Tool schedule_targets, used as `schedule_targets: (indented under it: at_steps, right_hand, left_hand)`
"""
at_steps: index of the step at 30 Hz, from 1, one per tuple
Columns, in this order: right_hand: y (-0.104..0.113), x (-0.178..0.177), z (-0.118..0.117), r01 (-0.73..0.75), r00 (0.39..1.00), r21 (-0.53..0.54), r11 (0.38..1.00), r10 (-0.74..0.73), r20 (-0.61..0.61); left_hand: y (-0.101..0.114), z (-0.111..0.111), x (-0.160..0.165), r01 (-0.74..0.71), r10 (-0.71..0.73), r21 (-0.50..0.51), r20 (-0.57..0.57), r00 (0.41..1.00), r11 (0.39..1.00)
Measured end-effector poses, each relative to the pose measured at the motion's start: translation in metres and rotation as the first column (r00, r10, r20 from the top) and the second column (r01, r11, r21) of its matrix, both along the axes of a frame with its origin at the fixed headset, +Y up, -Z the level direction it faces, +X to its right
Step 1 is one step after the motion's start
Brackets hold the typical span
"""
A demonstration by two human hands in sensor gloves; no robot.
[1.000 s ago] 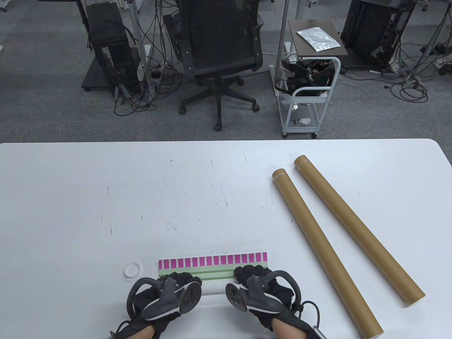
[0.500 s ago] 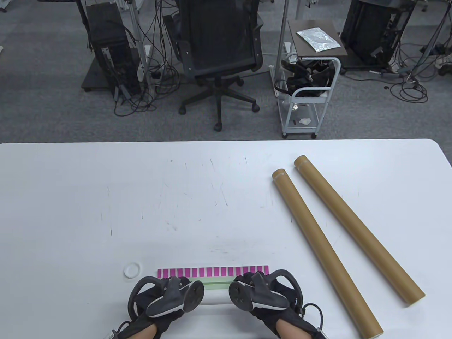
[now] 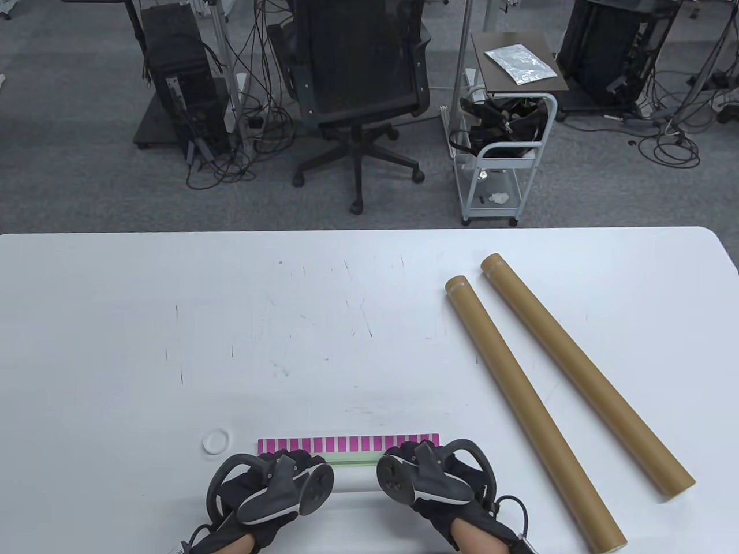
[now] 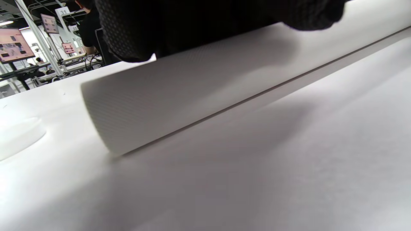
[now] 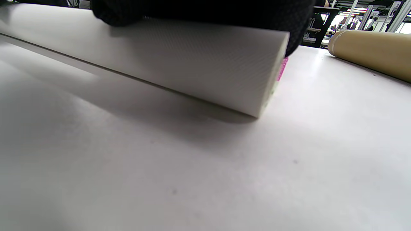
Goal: Roll up mouse pads and store in mailing tubes
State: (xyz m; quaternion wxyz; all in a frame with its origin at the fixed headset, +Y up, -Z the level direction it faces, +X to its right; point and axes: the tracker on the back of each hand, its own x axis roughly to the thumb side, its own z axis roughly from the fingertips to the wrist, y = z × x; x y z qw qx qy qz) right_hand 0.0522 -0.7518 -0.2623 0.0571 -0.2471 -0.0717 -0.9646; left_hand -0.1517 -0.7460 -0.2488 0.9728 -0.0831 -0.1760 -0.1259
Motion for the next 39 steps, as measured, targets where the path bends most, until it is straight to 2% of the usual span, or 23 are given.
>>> schedule_targets:
  at_steps: [4, 8, 10, 11, 12, 14, 18, 21, 28, 31, 35, 39]
  right_hand:
    - [0.0014, 0.0000, 0.0016, 0.008, 1.000, -0.063, 0.998, -0.009, -0.022]
    - [0.0015, -0.0006, 0.0036, -0.003, 0.999, -0.045, 0.999, 0.001, -0.033]
    - [0.0037, 0.0004, 0.0059, 0.011, 0.999, 0.021, 1.000, -0.010, -0.049]
    - [0.0076, 0.0026, 0.0073, 0.062, 0.996, 0.118, 0.991, -0.055, -0.069]
    - [0.0093, 0.0027, 0.0062, 0.070, 0.996, 0.130, 0.989, -0.061, -0.071]
    - [0.0078, 0.0036, 0.0053, 0.051, 0.997, 0.062, 0.997, -0.047, -0.069]
    - [0.0057, 0.0014, 0.0024, 0.037, 0.999, 0.052, 0.998, -0.034, -0.042]
    - [0.0037, 0.0037, 0.0021, 0.047, 0.999, 0.048, 0.998, -0.045, -0.028]
    - [0.0036, 0.0053, -0.0020, 0.044, 0.999, -0.034, 0.998, -0.044, -0.012]
    - [0.0037, 0.0055, -0.0014, 0.049, 0.999, -0.066, 0.997, -0.049, -0.013]
    - [0.0012, 0.0066, -0.0009, 0.057, 0.998, -0.042, 0.997, -0.058, -0.030]
    - [0.0076, 0.0065, 0.0042, 0.068, 0.997, 0.059, 0.996, -0.065, -0.048]
  left_hand:
    - [0.0009, 0.0002, 0.0002, -0.017, 0.017, -0.040, 0.010, 1.000, 0.999]
    - [0.0003, 0.0014, -0.0001, -0.012, 0.013, -0.042, 0.019, 1.000, 0.999]
    - [-0.0007, -0.0007, -0.0014, -0.023, 0.023, -0.051, 0.010, 1.000, 0.998]
    - [-0.0016, -0.0015, -0.0023, -0.029, 0.029, -0.056, 0.004, 1.000, 0.998]
    - [-0.0021, -0.0019, -0.0028, -0.029, 0.029, -0.059, 0.001, 1.000, 0.998]
    - [-0.0013, -0.0029, -0.0025, -0.038, 0.037, -0.073, -0.004, 0.999, 0.997]
    - [-0.0012, 0.0007, 0.0007, 0.004, -0.004, -0.040, 0.005, 1.000, 0.999]
    - [0.0000, 0.0060, -0.0003, 0.035, -0.036, 0.029, 0.028, 0.999, 0.999]
    - [-0.0020, -0.0014, -0.0055, -0.018, 0.019, -0.079, 0.004, 1.000, 0.997]
    - [-0.0018, 0.0006, -0.0055, -0.016, 0.017, -0.087, 0.012, 1.000, 0.996]
    - [-0.0037, -0.0036, -0.0062, -0.016, 0.016, -0.096, -0.003, 1.000, 0.995]
    - [-0.0021, -0.0028, -0.0065, -0.026, 0.026, -0.100, 0.001, 1.000, 0.995]
